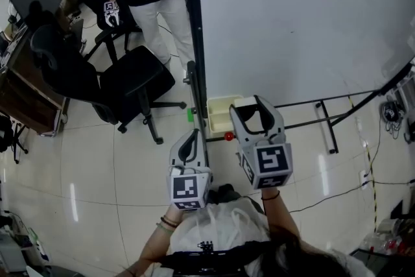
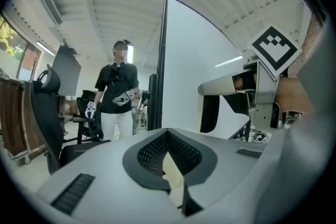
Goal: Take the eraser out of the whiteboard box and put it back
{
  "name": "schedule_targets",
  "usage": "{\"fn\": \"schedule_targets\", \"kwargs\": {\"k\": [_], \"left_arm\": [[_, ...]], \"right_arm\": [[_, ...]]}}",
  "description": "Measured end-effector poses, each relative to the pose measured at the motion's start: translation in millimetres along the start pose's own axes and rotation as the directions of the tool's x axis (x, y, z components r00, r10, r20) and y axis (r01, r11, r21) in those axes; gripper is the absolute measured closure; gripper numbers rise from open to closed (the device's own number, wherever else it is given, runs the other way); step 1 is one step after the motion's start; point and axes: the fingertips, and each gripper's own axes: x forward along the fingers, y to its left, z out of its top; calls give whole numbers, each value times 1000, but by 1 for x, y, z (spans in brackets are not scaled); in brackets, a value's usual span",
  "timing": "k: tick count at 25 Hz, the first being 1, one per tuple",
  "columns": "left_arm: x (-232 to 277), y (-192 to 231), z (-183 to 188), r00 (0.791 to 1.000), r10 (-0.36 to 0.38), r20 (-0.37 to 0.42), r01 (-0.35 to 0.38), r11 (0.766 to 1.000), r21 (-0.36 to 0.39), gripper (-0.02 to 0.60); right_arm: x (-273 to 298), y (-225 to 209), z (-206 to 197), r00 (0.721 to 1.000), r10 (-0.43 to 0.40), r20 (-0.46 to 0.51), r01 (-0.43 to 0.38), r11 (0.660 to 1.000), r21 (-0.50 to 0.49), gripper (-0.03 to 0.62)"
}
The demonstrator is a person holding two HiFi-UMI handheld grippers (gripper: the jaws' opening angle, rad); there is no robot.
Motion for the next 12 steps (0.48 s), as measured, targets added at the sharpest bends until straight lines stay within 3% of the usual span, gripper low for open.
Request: {"fn": "schedule_targets", "kwargs": {"k": [7, 12], "left_arm": [[-1, -3, -2, 1000, 4, -6, -4, 1000, 6, 578], [-5, 6, -3, 999, 36, -15, -36, 999, 3, 578]], "right_arm": [[35, -6, -4, 999, -9, 43, 12, 998, -62, 342], [64, 6, -31, 998, -12, -67, 6, 997, -79, 342]]}}
